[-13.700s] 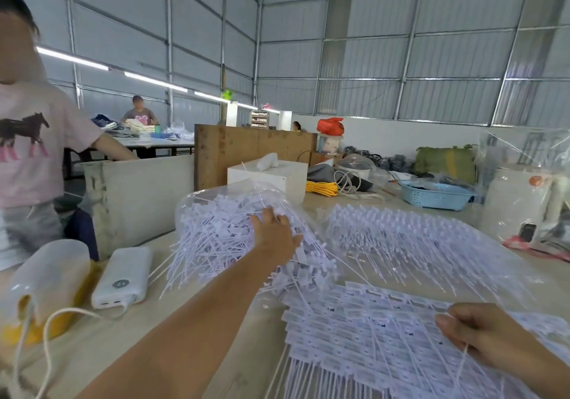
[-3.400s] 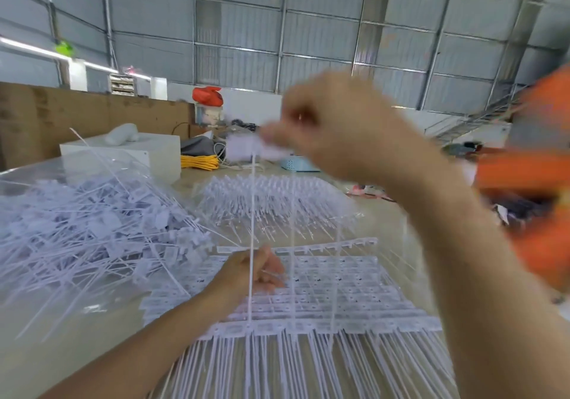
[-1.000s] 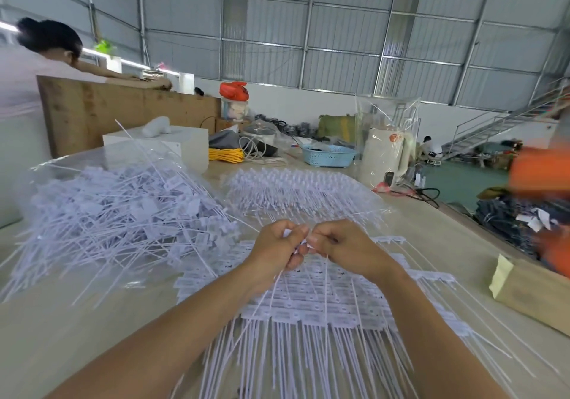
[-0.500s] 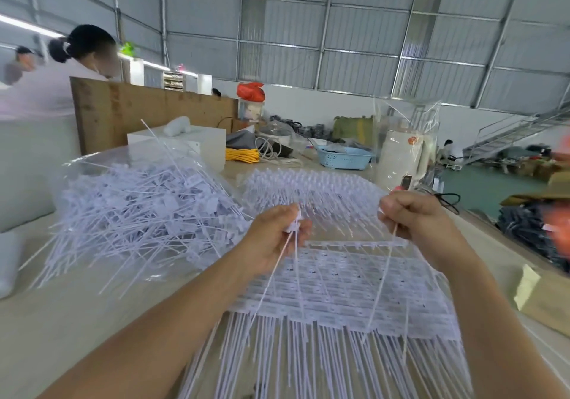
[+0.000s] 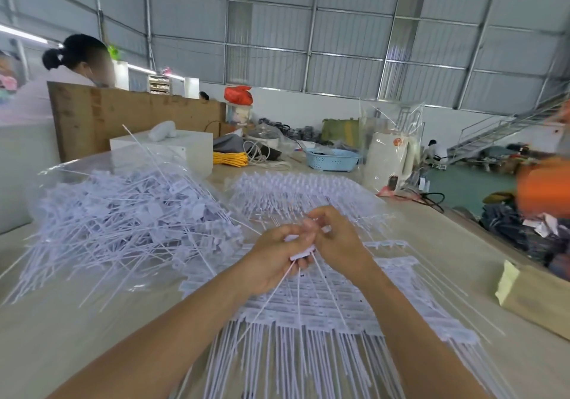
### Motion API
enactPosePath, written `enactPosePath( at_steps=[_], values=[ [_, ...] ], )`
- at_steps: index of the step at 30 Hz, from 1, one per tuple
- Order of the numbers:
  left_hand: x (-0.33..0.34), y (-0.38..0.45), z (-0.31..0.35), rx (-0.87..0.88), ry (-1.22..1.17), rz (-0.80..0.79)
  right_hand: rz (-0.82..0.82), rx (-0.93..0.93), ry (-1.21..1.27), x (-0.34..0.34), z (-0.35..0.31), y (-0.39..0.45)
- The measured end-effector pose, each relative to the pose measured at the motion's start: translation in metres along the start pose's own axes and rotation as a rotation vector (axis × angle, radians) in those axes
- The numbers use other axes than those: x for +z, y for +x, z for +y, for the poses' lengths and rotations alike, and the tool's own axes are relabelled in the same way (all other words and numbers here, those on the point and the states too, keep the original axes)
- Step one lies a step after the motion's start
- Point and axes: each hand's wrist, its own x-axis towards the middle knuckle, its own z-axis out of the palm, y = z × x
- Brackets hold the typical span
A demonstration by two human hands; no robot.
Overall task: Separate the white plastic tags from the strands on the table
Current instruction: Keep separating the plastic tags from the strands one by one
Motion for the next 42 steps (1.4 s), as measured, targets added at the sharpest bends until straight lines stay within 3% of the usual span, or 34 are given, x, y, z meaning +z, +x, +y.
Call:
enactPosePath(
  at_steps=[3, 6, 12, 16, 22, 26, 29, 33, 37, 42],
  values=[
    [-0.001, 0.0, 0.001, 0.03, -0.03, 0.071, -0.18, 0.067, -0.036, -0.017, 0.004, -0.004],
    [-0.002, 0.001, 0.004, 0.056, -0.079, 0.128, -0.301, -0.01, -0.101, -0.031, 0.004, -0.008],
    [0.001, 0.002, 0.004, 0.0, -0.182, 0.097, -0.089, -0.156, -0.192, -0.029, 0.002, -0.004],
    [-0.002, 0.003, -0.001, -0.053, -0.155, 0.101, -0.127, -0.097, -0.282, -0.021, 0.007, -0.003],
    [-0.003, 0.005, 0.0, -0.059, -0.032, 0.096, -0.292, -0.124, -0.088, -0.023, 0.004, -0.006],
    [-0.005, 0.0, 0.007, -0.119, 0.015, 0.001, -0.366, -0.08, -0.233, -0.036, 0.006, -0.003],
    [-0.008, -0.003, 0.014, -0.135, -0.027, -0.05, -0.266, 0.003, -0.368, -0.062, 0.011, -0.005],
    [-0.01, -0.002, 0.013, -0.063, -0.103, 0.038, -0.077, -0.086, -0.087, -0.069, -0.003, -0.011],
    [0.0, -0.004, 0.007, -0.047, -0.143, 0.041, -0.201, -0.149, -0.124, -0.047, -0.022, -0.009],
    [0.006, -0.004, 0.005, -0.091, -0.064, -0.035, -0.34, 0.001, -0.07, -0.038, -0.014, -0.011]
  ],
)
